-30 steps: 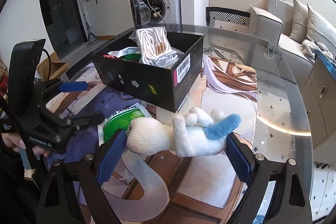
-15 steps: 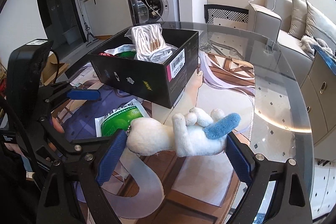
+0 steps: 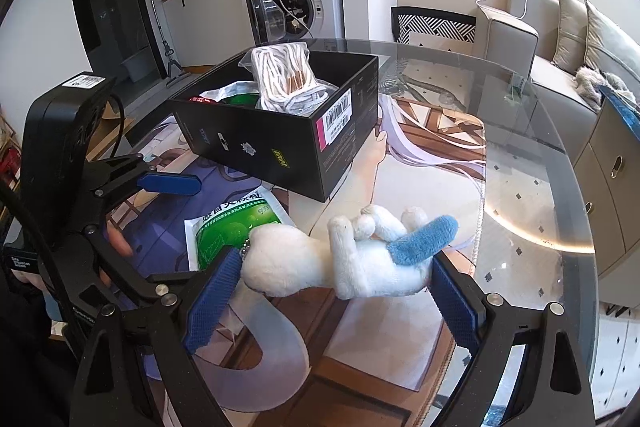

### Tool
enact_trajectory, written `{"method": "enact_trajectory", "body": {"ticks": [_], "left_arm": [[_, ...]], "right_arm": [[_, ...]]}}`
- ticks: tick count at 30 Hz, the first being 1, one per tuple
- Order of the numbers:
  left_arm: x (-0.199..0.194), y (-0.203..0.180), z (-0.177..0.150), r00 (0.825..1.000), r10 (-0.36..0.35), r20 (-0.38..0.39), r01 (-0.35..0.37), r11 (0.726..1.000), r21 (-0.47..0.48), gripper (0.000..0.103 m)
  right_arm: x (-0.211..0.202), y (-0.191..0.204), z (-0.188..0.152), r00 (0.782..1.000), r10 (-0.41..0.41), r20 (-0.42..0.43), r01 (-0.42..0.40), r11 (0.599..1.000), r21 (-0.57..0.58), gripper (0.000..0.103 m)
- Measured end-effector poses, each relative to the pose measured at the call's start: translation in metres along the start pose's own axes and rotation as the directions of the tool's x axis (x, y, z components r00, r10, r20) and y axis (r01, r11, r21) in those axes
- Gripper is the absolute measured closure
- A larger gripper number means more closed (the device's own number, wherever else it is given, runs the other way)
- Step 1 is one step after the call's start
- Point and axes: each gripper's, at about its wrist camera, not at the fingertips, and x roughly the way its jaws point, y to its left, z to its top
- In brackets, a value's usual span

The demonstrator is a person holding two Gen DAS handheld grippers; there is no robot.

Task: Organize soft objects
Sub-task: 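Grasp the green medicine packet with the left gripper while the right gripper holds the plush toy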

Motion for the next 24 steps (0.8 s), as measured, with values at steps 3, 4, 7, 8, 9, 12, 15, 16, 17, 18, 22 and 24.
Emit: {"method": "enact_trajectory", "body": {"ticks": [3,4,7,8,9,12,15,16,17,18,22,24], "left_arm": [[-0.001,-0.002,0.001,1.000,0.006,0.009,-0.006,1.000,0.017,0.019],[-0.003,-0.002,0.001,1.000,-0.001,0.017,0.000,1.000,0.020,0.028],[-0.007,-0.001,0.000,0.999,-0.024,0.036,0.024,1.000,0.017,0.046],[-0.009,-0.001,0.000,0.998,-0.032,0.046,0.032,0.999,0.020,0.051],[-0.011,-0.001,-0.001,0.998,-0.035,0.052,0.034,0.999,0.024,0.052],[-0.015,0.002,-0.003,0.997,-0.036,0.065,0.035,0.999,0.009,0.053],[-0.016,0.004,-0.005,0.997,-0.034,0.068,0.035,0.999,-0.001,0.053],[-0.017,0.006,-0.005,0.997,-0.035,0.070,0.035,0.999,-0.005,0.053],[-0.018,0.007,-0.006,0.997,-0.034,0.070,0.035,0.999,-0.008,0.053],[-0.019,0.006,-0.007,0.997,-0.034,0.070,0.034,0.999,-0.009,0.053],[-0.025,0.012,-0.010,0.996,-0.026,0.084,0.028,0.999,-0.028,0.055],[-0.027,0.014,-0.010,0.996,-0.021,0.088,0.024,0.999,-0.037,0.056]], "right_arm": [[0.000,0.001,0.000,1.000,0.004,0.000,-0.004,1.000,-0.003,0.010],[0.000,0.001,0.000,1.000,0.004,0.000,-0.004,1.000,-0.005,0.010],[0.001,0.003,-0.001,1.000,0.005,-0.002,-0.005,1.000,-0.011,0.010],[0.000,0.003,-0.001,1.000,0.007,-0.001,-0.007,1.000,-0.011,0.010],[0.000,0.003,0.000,1.000,0.007,0.000,-0.007,1.000,-0.012,0.010],[-0.003,0.004,0.000,1.000,0.006,0.005,-0.006,1.000,-0.016,0.010],[-0.004,0.006,0.000,1.000,0.008,0.007,-0.008,1.000,-0.022,0.010],[-0.004,0.006,0.000,1.000,0.008,0.007,-0.007,1.000,-0.022,0.010],[-0.004,0.007,0.000,1.000,0.007,0.008,-0.007,1.000,-0.023,0.010],[-0.004,0.006,0.000,1.000,0.008,0.008,-0.008,1.000,-0.023,0.010],[-0.005,0.008,0.000,1.000,0.008,0.011,-0.008,1.000,-0.026,0.010],[-0.005,0.008,0.000,1.000,0.009,0.011,-0.009,1.000,-0.026,0.010]]}}
